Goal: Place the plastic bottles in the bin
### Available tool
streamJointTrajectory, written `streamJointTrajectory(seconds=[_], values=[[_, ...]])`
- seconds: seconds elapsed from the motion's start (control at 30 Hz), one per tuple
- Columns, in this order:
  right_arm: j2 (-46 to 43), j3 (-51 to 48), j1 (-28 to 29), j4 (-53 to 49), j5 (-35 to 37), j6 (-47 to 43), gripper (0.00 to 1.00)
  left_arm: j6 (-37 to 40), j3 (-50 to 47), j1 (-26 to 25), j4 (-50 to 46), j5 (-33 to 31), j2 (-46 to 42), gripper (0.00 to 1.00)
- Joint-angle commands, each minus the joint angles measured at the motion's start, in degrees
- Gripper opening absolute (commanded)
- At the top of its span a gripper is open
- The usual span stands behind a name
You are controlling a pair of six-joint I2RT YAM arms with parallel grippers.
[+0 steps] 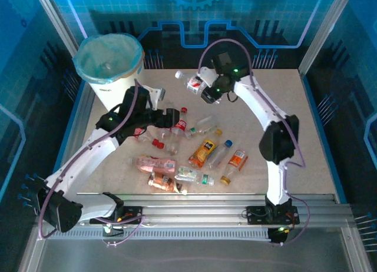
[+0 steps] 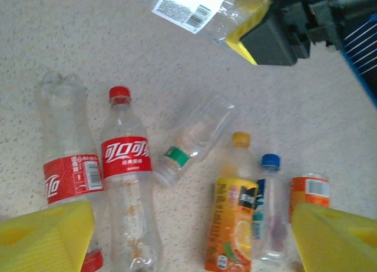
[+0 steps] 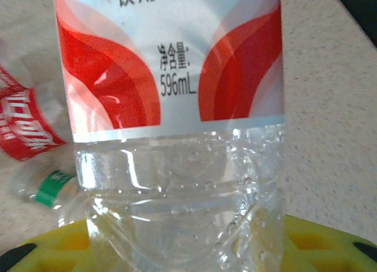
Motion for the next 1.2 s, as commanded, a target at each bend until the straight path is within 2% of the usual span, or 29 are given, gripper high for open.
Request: streamJointTrajectory(seconds=[0.0,0.13,0.3,0.4,0.57,0.77,1.17], values=[[-8.5,-6.6,2.0,1.5,-2.5,5.8,0.48,-2.9,2.8,0.6,-0.5,3.4,-3.7,0.88],[-20.6,-16.7,7.9,5.5,-4.1,9.8,0.47,-5.3,4.2,0.5,0.5,4.9,-5.9,0.88],[-33.6,-29.2,18.5,13.8,-4.5,14.5,0.47,-9.6,4.1,0.6,2.7,4.7,-9.2,0.88],[-38.8,-34.2,23.9,17.7,-4.1,17.1,0.46,-13.1,1.9,0.7,4.9,4.9,-11.8,0.86],[-44.4,-37.5,29.6,17.7,-1.2,20.1,0.46,-18.7,-1.7,0.7,8.4,6.8,-15.7,0.81],[-48.1,-40.1,32.0,16.9,0.7,21.0,0.47,-21.5,-3.9,0.7,10.6,8.6,-18.9,0.69],[-48.4,-41.3,32.5,17.0,1.9,22.8,0.47,-21.0,-3.0,0.6,7.0,10.3,-20.3,0.59]])
